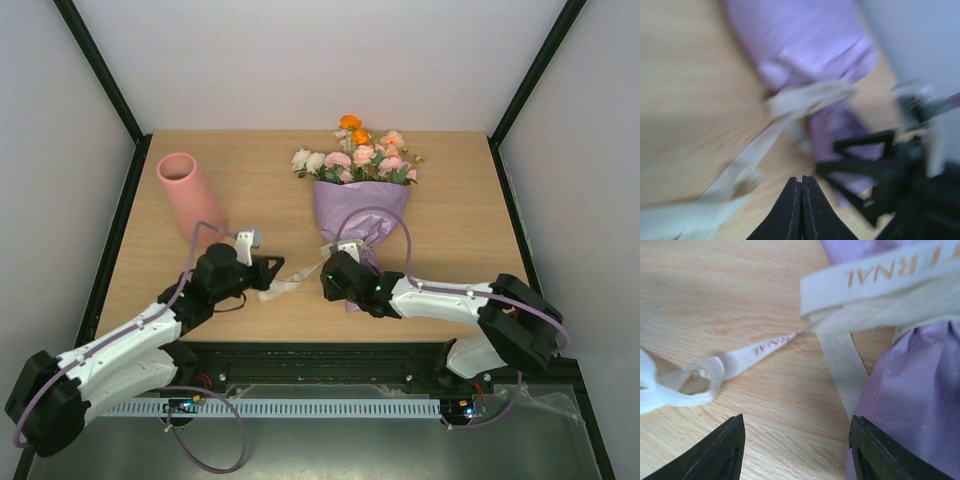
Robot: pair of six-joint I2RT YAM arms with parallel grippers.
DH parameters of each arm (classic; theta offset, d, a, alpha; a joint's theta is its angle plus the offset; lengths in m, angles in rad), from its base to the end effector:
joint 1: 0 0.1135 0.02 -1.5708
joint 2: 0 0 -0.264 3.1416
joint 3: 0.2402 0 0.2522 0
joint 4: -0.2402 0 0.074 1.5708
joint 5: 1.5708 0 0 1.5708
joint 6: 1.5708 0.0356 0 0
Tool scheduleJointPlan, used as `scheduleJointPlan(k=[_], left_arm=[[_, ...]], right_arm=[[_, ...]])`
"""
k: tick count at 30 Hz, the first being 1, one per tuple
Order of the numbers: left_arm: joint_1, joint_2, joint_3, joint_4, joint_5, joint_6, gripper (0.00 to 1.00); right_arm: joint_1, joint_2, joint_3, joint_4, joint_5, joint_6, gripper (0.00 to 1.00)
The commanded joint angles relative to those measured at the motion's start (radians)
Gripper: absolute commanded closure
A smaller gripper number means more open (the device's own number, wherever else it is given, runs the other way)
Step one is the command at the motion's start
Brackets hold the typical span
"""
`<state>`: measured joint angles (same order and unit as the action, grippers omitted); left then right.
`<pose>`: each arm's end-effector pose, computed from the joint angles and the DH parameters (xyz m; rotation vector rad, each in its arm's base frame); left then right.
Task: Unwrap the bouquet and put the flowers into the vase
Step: Untie the ribbon from the wrapping paper.
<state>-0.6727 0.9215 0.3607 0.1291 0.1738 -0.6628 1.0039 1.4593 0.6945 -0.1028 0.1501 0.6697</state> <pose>0.1516 -0.1287 0.1987 0.1303 2.1452 -0.9976 0.1546 0.2329 0.1662 -0.3488 2.4838 0.5566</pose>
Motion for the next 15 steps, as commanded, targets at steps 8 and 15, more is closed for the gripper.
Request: scheduleJointPlan(k=[8, 15], left_arm=[[0.006, -0.009, 0.411, -0.219, -0.136, 0.134, 0.86], [0.007, -0.004, 0.269, -0.191, -0.123, 0.196, 0.38]], right_arm=[[0.001, -0.153, -0.11, 0.193, 0.11, -0.162, 0.42], [-0.001, -0.093, -0.015, 0.148, 0.087, 0.137, 0.46]])
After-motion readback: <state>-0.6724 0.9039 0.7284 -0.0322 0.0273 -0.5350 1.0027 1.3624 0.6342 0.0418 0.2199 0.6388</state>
